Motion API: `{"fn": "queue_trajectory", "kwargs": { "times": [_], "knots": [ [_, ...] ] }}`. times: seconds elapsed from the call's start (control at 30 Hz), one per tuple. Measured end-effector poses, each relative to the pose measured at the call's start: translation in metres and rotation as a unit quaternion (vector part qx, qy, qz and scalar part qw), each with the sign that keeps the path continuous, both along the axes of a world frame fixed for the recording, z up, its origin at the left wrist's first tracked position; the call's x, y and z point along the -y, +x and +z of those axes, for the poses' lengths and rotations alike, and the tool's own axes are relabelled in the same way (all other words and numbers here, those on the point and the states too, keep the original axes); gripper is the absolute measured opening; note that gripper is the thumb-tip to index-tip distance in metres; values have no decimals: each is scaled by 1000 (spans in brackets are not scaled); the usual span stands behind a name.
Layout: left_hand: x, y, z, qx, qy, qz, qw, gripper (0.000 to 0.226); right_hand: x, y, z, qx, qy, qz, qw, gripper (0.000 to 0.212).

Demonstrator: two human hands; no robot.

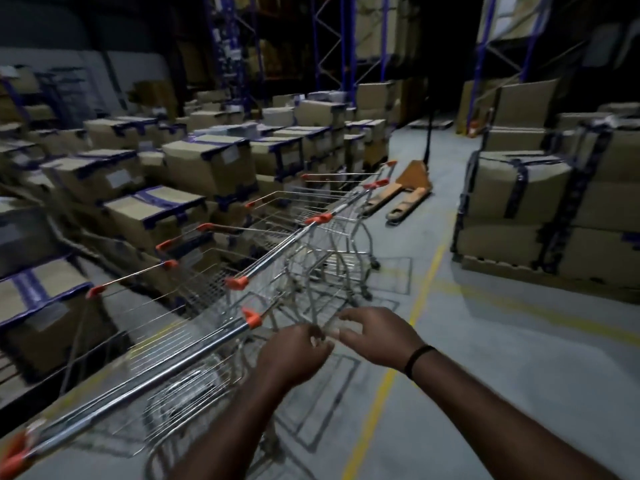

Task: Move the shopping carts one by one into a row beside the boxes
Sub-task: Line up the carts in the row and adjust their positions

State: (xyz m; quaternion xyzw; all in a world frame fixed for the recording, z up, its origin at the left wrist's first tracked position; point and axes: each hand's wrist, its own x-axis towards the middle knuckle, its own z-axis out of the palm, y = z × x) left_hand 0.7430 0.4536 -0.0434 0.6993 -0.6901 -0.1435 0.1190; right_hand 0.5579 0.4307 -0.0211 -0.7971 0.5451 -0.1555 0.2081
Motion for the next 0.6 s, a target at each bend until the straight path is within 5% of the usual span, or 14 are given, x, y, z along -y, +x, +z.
{"fn": "queue_trajectory", "kwargs": {
  "times": [0.6],
  "knots": [
    [365, -141, -28, -77, 4, -135, 988, 65, 287, -149, -8, 10, 13, -163, 986, 57]
  ]
}}
